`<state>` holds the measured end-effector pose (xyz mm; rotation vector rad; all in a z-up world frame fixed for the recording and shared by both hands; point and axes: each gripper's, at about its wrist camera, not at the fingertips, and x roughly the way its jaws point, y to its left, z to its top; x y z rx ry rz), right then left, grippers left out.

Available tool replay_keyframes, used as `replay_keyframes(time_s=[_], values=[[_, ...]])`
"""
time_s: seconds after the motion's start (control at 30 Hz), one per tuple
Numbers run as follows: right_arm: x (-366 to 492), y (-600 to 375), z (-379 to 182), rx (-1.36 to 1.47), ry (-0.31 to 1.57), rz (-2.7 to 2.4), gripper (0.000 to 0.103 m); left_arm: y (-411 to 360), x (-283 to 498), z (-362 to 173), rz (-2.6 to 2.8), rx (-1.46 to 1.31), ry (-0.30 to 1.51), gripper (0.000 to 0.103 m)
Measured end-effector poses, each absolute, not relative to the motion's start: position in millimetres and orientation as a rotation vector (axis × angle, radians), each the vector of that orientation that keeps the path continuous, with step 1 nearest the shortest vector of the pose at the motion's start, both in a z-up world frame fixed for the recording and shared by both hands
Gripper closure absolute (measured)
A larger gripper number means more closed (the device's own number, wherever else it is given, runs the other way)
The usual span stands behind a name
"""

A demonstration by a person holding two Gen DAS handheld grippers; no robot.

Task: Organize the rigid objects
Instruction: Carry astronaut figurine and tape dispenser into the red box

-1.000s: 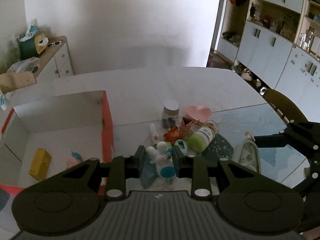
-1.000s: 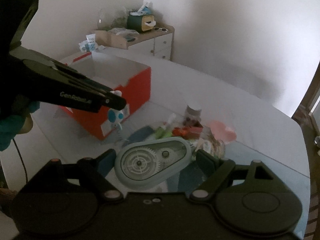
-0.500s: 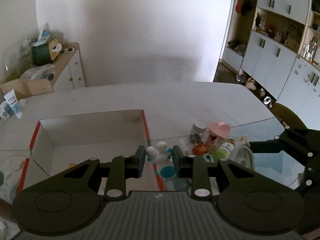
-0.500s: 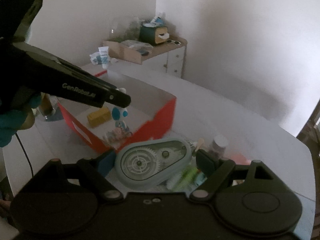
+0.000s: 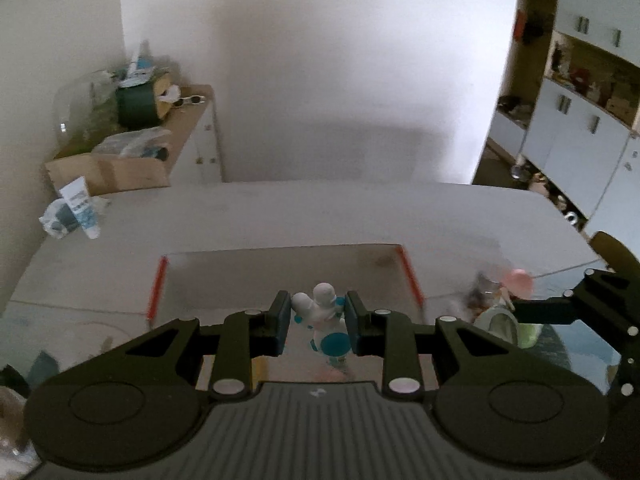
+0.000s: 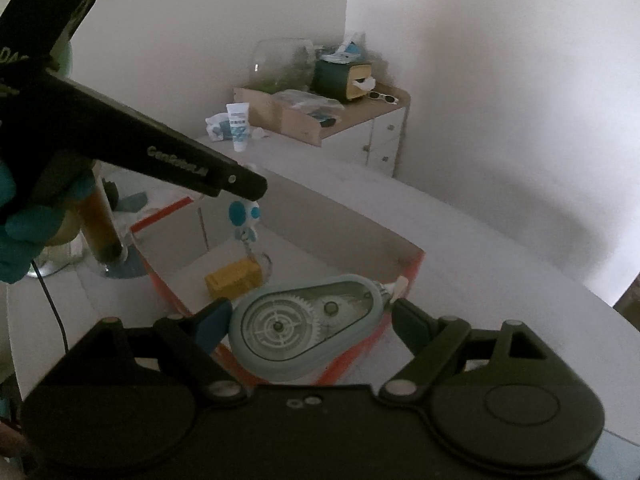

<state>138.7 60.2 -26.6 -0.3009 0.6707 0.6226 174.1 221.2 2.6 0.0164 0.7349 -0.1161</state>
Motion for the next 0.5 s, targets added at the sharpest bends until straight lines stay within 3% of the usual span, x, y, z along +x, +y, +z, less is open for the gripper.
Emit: replay_keyframes(time_s=[0.5], values=[[199.6,129.3,-74.8,-0.346,0.794,0.616,0.017,272.6,236.3,-53.0,-0.023,-0.036,0.853,0.075]])
